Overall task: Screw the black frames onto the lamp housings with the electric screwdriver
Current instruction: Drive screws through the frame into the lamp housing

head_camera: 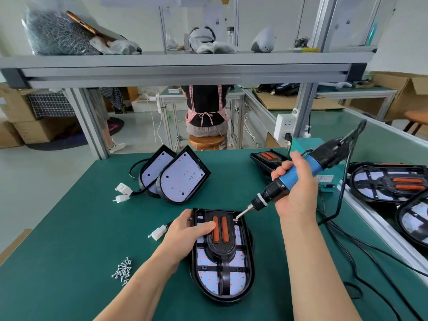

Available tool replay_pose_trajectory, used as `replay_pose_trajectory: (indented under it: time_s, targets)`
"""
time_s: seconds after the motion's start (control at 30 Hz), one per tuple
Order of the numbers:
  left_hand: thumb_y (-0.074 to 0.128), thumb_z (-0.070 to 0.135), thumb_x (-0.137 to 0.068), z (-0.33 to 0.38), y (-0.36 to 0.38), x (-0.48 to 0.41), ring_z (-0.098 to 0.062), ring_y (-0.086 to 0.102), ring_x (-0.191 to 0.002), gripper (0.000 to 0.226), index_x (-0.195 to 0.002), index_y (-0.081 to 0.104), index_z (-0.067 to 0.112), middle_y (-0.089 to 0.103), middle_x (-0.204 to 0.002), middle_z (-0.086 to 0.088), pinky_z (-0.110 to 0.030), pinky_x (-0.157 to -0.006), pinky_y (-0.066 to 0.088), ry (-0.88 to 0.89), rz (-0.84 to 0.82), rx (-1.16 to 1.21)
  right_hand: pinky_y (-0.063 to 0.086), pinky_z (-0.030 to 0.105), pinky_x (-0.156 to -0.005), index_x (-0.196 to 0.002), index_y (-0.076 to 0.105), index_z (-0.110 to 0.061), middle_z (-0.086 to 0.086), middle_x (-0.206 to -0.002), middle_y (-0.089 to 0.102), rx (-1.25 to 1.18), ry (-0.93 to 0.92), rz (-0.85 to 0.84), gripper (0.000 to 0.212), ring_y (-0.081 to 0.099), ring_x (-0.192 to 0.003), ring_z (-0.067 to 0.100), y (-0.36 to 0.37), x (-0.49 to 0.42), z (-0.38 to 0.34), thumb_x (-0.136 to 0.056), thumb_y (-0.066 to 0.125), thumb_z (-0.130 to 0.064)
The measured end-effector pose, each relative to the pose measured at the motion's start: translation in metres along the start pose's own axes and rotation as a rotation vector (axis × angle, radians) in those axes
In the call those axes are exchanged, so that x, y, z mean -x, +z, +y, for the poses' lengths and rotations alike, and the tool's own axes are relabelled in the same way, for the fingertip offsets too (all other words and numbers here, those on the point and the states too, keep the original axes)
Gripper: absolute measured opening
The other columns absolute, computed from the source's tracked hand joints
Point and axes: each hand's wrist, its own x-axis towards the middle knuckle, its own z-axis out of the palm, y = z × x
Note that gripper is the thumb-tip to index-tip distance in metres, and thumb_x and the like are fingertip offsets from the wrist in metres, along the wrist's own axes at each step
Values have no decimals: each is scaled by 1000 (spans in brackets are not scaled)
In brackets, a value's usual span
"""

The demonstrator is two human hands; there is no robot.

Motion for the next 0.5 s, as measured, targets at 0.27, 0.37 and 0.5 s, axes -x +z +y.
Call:
replay_pose_trajectory:
  time_s: [0.27, 0.37, 0.5]
  targets:
    - [79, 37, -65, -1, 1, -1, -19, 74, -96, 48, -107, 67, 18, 78, -98, 4, -39, -90, 55, -1, 18, -14, 51, 21, -56, -87, 56, -13, -5, -66, 55, -248, 174, 278, 21, 53, -53, 6, -38, 23, -6, -94, 71, -27]
    - [80, 38, -64, 0, 2, 0, -19, 75, -93, 47, -106, 67, 19, 79, -94, 5, -35, -85, 56, 1, 25, -8, 52, 21, -54, -88, 57, -12, -4, -67, 57, -312, 243, 337, 24, 55, -52, 7, -55, 37, -1, -92, 73, -29]
    - [80, 40, -63, -1, 4, 3, -19, 75, -91, 47, -103, 69, 19, 79, -93, 3, -42, -92, 57, 2, 59, -15, 51, 20, -51, -91, 57, -12, -1, -75, 58, -383, 342, 355, 23, 55, -55, 7, -67, 49, 10, -91, 74, -27]
